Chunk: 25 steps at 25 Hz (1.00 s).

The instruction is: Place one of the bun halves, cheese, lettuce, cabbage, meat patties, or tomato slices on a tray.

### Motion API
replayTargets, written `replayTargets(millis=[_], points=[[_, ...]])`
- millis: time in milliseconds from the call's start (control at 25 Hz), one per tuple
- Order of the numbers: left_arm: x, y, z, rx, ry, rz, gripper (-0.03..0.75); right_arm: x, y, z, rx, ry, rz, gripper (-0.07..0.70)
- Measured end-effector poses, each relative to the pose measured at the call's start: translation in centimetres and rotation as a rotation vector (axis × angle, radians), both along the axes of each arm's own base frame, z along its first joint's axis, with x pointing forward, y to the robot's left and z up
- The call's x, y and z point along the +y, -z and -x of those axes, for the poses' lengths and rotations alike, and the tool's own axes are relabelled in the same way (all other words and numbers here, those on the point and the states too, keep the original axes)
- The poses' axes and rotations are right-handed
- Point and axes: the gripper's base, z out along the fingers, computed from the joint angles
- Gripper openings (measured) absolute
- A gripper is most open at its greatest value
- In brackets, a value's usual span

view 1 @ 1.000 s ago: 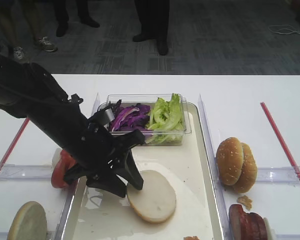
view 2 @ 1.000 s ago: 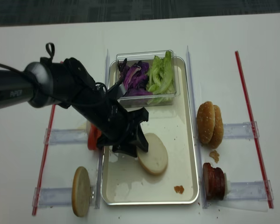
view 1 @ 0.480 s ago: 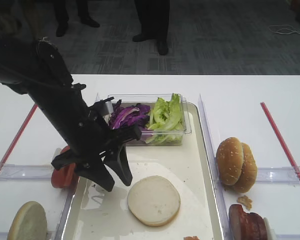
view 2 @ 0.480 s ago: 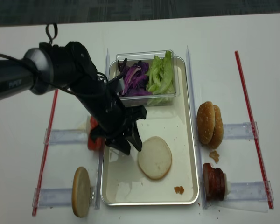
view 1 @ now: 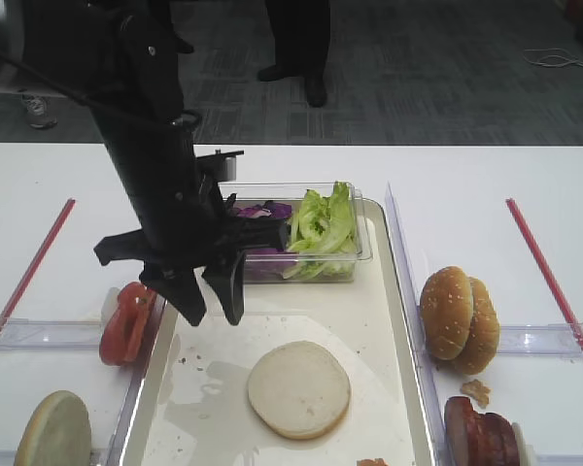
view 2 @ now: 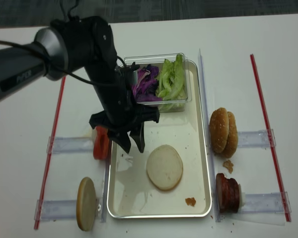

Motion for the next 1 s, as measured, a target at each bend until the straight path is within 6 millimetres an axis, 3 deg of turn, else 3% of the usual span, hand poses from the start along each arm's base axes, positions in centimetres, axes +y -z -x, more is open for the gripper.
replayTargets(millis=[200,560,1000], points=[[-0.2,-2.0,-1.2,-0.089,-0.03,-0.033,0.279,0.0,0.0,0.0,0.0,0.0,0.0,0.384],[0.8,-4.5,-0.9,-0.191,-0.025,-0.086,0.279,0.0,0.0,0.0,0.0,0.0,0.0,0.384],[3.5,-6.1,-1.5,-0.281,-0.047,-0.163,0.279,0.0,0.0,0.0,0.0,0.0,0.0,0.384]])
